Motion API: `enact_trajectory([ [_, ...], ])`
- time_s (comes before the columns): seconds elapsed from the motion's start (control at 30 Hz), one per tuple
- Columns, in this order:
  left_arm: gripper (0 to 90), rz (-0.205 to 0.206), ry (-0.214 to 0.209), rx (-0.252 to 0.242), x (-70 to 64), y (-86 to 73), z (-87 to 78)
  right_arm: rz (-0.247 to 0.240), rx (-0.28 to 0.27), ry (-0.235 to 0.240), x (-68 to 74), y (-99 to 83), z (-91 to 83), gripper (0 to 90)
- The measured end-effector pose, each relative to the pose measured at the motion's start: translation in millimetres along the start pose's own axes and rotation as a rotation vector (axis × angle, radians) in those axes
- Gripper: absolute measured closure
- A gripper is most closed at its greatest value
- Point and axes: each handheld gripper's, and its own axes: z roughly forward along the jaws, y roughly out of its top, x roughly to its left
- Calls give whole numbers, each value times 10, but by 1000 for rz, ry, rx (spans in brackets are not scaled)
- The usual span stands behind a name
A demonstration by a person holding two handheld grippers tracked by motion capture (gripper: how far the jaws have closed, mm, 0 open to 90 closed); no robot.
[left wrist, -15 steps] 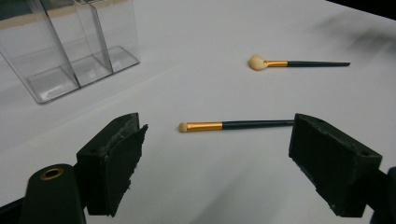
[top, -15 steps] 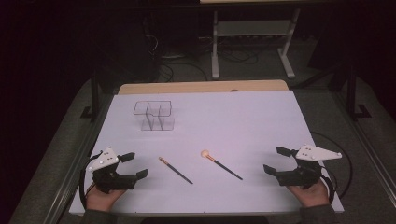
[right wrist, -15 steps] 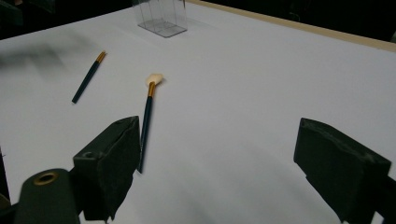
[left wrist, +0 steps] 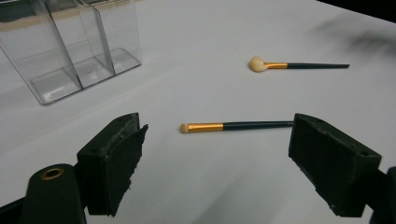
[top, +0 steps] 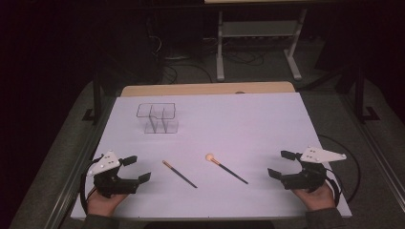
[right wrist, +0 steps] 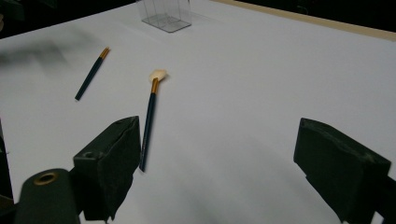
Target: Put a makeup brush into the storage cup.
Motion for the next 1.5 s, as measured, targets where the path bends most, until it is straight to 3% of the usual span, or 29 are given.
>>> enact_trajectory([
  [0.43,167,6,-9,5,6,-14,-2,23,34,21,-9,12,70,137],
  [0.8,169,4,-6,4,2,-18,3,-2,48,42,69,61,124,135],
  [1.13,169,8,2,6,-2,-19,-5,-24,74,66,143,213,216,136],
  [1.5,169,18,-3,9,-13,-15,9,-69,145,97,307,471,471,137],
])
